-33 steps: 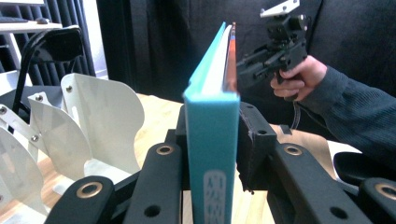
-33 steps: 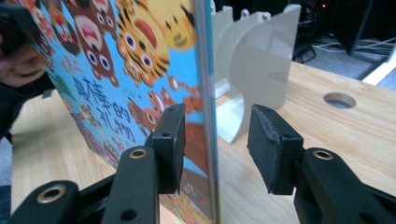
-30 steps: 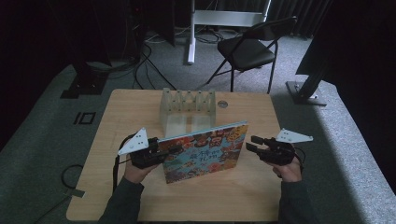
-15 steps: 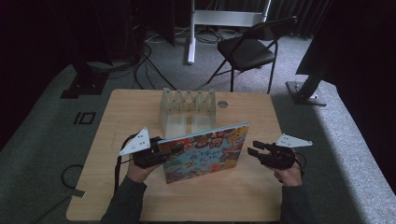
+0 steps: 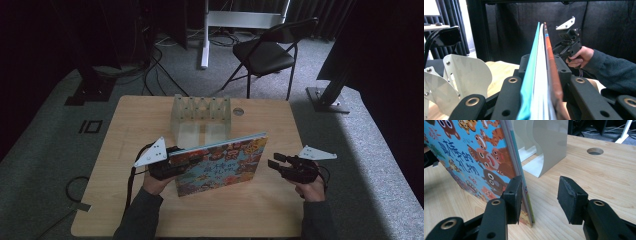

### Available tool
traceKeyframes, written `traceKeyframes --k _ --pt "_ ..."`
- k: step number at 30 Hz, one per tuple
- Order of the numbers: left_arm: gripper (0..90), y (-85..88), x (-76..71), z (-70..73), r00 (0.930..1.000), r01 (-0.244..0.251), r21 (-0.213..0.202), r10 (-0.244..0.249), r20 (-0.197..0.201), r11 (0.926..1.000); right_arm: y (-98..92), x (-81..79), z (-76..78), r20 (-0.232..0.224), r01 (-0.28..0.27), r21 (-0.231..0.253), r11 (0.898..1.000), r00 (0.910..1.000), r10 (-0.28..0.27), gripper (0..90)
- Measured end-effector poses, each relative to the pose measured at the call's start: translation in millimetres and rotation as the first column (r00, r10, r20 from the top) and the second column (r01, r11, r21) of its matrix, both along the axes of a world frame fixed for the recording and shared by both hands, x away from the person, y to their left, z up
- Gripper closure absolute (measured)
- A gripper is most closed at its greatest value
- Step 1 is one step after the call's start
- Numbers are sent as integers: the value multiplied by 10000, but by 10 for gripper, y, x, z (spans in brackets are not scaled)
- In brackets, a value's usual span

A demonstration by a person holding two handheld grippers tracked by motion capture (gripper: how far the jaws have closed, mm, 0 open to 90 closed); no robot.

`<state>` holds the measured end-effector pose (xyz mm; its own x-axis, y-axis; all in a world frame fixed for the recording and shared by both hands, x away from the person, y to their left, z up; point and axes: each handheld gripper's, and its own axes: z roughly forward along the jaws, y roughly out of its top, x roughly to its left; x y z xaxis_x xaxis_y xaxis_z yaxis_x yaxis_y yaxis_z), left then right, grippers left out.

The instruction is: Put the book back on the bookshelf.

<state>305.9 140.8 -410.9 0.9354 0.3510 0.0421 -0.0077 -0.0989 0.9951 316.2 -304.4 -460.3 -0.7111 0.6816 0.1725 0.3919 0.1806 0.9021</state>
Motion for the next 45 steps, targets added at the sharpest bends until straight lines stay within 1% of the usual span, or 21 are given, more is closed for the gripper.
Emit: traceKeyframes --k 2,4,6,9,13,18,19,20,21,27,28,31,33,34,36,37,38,41,43,44,45 --pt "734 -5 -7 -4 9999 -69 49 69 105 10000 -4 -1 -10 -25 19 14 10000 10000 -19 542" --pt "734 -6 -7 -14 9999 -77 36 76 118 10000 -3 -4 -38 -105 26 27 10000 9999 -26 541" --pt "734 -6 -7 -27 9999 -77 67 77 144 9999 2 -5 -68 -180 23 -62 10000 9998 -24 541" --pt "736 -7 -8 -46 9999 -59 110 58 120 9999 7 -5 -99 -260 85 -162 9998 9996 -90 538" --pt "751 -2 5 -52 10000 10 50 -11 23 10000 2 -5 -126 -311 177 -284 9994 9993 -185 534" --pt "765 0 5 -60 9997 243 -11 -243 -4 9997 -4 -4 -182 -435 294 -500 9983 9986 -316 525" --pt "765 -2 7 -62 9994 350 6 -350 -65 9994 -4 -4 -182 -435 294 -500 9983 9986 -316 525" --pt "766 -18 8 -70 9991 420 151 -419 -92 9990 -7 -3 -191 -457 312 -519 9982 9984 -336 523" --pt "767 -27 4 -83 9990 442 142 -441 -76 9989 -16 4 -225 -547 326 -523 9981 9979 -355 520" --pt "781 -26 13 -96 9989 448 102 -447 -113 9989 -24 13 -286 -720 432 -633 9971 9963 -477 519" --pt "781 -28 6 -96 9986 517 99 -516 -112 9986 -28 16 -301 -741 454 -670 9967 9960 -504 519" --pt "798 -35 -15 -95 9981 620 130 -620 -48 9980 -51 39 -383 -838 703 -827 9941 9935 -772 518" --pt "799 -41 -36 -91 9977 672 206 -674 65 9975 -56 43 -400 -864 755 -870 9933 9928 -830 518" --pt "803 -43 -48 -89 9973 718 261 -722 124 9971 -67 50 -438 -904 855 -915 9921 9915 -937 517" --pt "803 -54 -78 -86 9973 693 306 -700 217 9971 -70 52 -457 -961 927 -933 9913 9902 -1016 517" --pt "804 -62 -109 -84 9972 665 377 -677 310 9971 -83 65 -497 -1022 1052 -990 9895 9881 -1153 516" --pt "804 -62 -109 -84 9972 665 377 -677 310 9971 -83 65 -497 -1022 1052 -990 9895 9881 -1153 516" --pt "805 -76 -157 -82 9974 509 479 -532 492 9976 -102 78 -543 -1085 1278 -1105 9856 9842 -1398 513" --pt "808 -87 -196 -88 9977 335 467 -362 571 9983 -109 87 -570 -1073 1496 -1292 9803 9807 -1637 509" --pt "808 -93 -212 -93 9978 241 415 -266 600 9988 -109 87 -570 -1073 1496 -1292 9803 9807 -1637 509" --pt "808 -97 -222 -98 9979 171 382 -194 620 9991 -109 94 -586 -1052 1592 -1398 9773 9790 -1745 507"
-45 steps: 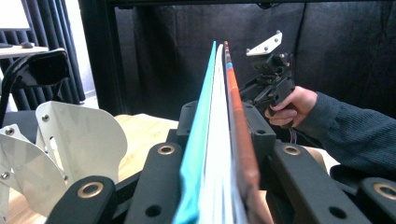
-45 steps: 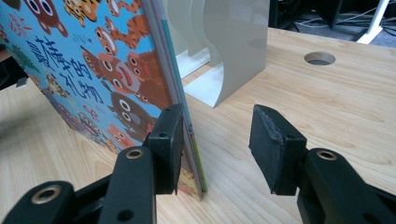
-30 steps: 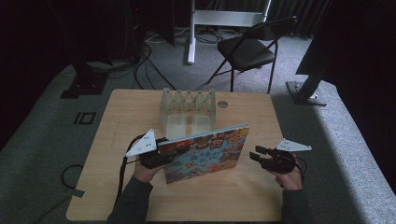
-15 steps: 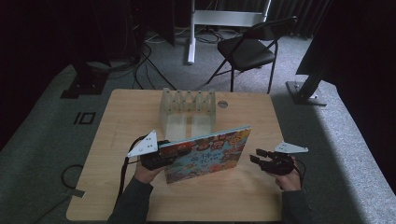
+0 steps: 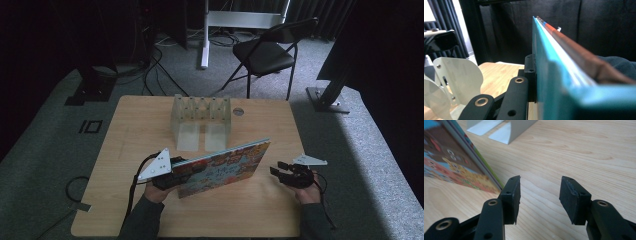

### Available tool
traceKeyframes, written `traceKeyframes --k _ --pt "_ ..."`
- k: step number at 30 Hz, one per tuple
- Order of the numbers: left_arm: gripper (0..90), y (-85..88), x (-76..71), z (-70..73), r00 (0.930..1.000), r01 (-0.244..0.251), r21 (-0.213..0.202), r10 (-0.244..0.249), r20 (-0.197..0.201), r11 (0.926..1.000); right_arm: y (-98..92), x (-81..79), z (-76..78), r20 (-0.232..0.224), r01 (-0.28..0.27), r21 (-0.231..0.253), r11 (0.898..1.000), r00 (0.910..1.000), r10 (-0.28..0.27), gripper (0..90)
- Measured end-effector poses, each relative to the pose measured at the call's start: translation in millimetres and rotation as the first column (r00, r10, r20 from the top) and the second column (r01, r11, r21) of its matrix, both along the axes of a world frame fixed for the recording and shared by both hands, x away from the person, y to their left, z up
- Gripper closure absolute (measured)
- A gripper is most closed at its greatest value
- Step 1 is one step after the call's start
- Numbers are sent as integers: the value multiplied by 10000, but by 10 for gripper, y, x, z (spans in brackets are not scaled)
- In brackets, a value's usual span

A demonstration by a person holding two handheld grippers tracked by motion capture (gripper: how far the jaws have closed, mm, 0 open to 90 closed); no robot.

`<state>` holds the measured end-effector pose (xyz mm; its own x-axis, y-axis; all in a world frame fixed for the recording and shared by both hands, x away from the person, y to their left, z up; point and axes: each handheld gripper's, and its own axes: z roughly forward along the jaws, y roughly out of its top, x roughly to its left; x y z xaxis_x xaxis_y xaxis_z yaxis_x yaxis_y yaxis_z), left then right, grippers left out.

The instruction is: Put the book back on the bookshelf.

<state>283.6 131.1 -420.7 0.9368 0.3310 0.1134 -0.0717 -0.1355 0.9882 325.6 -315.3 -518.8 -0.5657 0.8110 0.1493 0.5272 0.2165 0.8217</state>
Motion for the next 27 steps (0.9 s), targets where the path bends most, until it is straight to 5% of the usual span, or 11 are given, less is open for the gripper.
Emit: traceKeyframes --k 18,27 --pt "788 4 48 -37 9997 -254 -320 254 11 9992 -24 67 -128 -377 415 -529 9977 9983 -435 488" --pt "800 -18 -10 -35 9988 -494 -322 495 29 9983 -11 92 -209 -475 680 -1366 9883 9960 -751 445"
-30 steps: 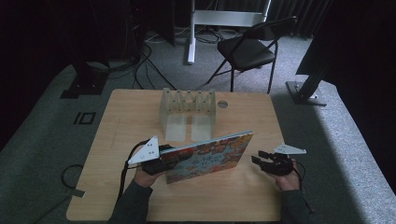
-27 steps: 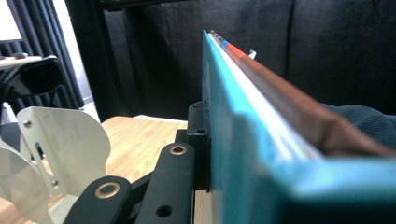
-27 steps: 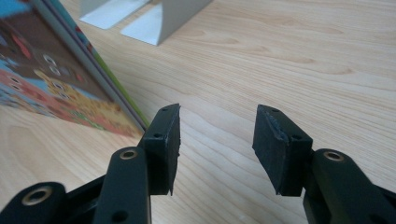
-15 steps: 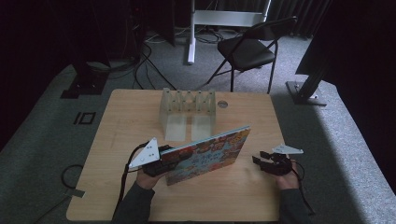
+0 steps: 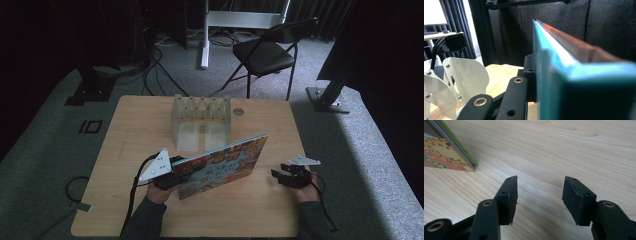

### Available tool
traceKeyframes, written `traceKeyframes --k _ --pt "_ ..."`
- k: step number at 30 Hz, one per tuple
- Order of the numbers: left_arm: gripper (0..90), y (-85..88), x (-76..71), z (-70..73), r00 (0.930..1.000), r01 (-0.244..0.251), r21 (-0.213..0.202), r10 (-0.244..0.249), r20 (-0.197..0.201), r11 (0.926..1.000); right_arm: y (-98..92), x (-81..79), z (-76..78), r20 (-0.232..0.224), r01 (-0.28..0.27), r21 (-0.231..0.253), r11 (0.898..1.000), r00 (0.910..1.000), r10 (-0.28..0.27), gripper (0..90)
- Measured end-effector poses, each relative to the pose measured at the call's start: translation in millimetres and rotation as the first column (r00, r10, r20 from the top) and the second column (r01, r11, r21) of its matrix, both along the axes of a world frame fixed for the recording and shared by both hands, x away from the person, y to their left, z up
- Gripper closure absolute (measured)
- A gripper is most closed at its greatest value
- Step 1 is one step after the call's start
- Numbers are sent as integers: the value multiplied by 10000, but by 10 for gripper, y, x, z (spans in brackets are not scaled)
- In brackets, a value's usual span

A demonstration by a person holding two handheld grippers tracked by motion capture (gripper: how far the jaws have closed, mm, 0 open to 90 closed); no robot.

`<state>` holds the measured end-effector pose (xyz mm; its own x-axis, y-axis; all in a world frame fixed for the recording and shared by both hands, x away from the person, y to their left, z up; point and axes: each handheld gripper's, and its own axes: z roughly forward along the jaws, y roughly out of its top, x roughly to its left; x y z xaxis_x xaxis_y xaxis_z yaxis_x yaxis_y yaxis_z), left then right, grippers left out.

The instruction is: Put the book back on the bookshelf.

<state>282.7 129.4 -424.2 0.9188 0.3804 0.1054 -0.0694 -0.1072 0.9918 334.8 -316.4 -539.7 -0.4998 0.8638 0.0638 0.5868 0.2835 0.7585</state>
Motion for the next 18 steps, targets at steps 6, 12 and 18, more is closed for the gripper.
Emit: traceKeyframes --k 6,12,18 --pt "802 -1 -3 -9 9998 -166 -146 164 -111 9998 -23 9 -28 -62 204 -17 9998 9998 -204 417" --pt "803 -15 -34 -1 9996 -263 -57 263 -54 9996 -23 22 -56 -51 448 -283 9986 9990 -449 356" --pt "803 3 -32 2 9988 -482 -62 481 -106 9988 1 27 -79 -19 650 -688 9955 9979 -653 300"
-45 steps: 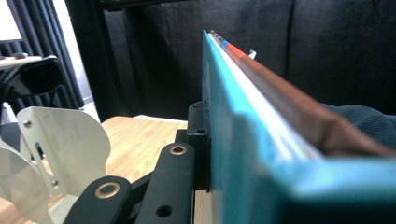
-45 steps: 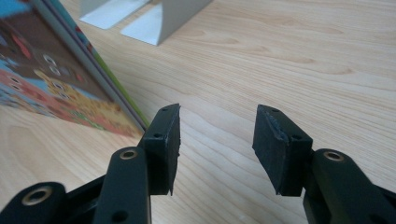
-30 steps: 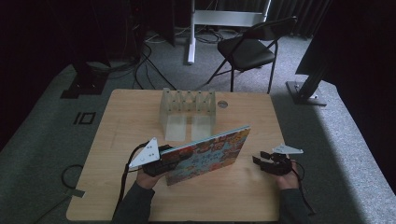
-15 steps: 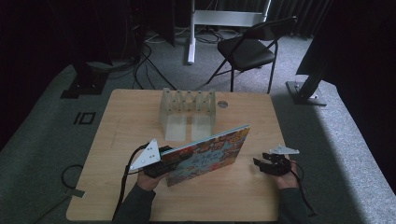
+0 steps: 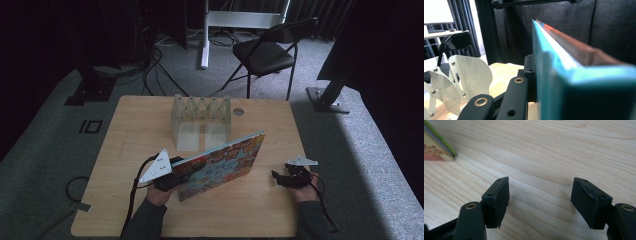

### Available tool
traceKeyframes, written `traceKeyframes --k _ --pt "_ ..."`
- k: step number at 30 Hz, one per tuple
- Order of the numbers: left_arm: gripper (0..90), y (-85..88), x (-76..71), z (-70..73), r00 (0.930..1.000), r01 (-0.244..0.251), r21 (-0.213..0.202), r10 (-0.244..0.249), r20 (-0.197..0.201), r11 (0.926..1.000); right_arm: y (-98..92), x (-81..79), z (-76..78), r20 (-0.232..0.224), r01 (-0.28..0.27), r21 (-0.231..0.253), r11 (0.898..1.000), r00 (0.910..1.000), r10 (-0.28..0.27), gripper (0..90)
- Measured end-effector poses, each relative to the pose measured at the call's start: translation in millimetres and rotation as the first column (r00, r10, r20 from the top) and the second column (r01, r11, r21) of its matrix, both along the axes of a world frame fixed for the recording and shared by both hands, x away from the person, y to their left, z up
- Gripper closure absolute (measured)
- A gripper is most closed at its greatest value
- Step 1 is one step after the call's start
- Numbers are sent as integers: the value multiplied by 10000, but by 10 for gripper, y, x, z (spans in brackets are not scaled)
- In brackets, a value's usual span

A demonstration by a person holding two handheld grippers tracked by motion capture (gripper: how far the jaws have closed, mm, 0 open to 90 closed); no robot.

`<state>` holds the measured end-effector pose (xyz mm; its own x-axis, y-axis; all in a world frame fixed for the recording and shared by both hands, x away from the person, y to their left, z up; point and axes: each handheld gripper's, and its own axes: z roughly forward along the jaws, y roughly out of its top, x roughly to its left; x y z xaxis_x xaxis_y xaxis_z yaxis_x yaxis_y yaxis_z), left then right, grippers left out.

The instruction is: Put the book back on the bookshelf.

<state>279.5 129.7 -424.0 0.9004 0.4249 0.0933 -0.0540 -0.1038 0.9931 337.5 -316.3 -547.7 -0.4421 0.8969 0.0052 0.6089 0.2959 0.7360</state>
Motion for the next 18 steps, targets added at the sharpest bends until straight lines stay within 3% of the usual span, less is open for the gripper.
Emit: traceKeyframes --k 18 --pt "804 144 -89 -4 9981 -613 -75 612 -48 9981 -3 9 -50 88 276 38 9996 9996 -277 198"
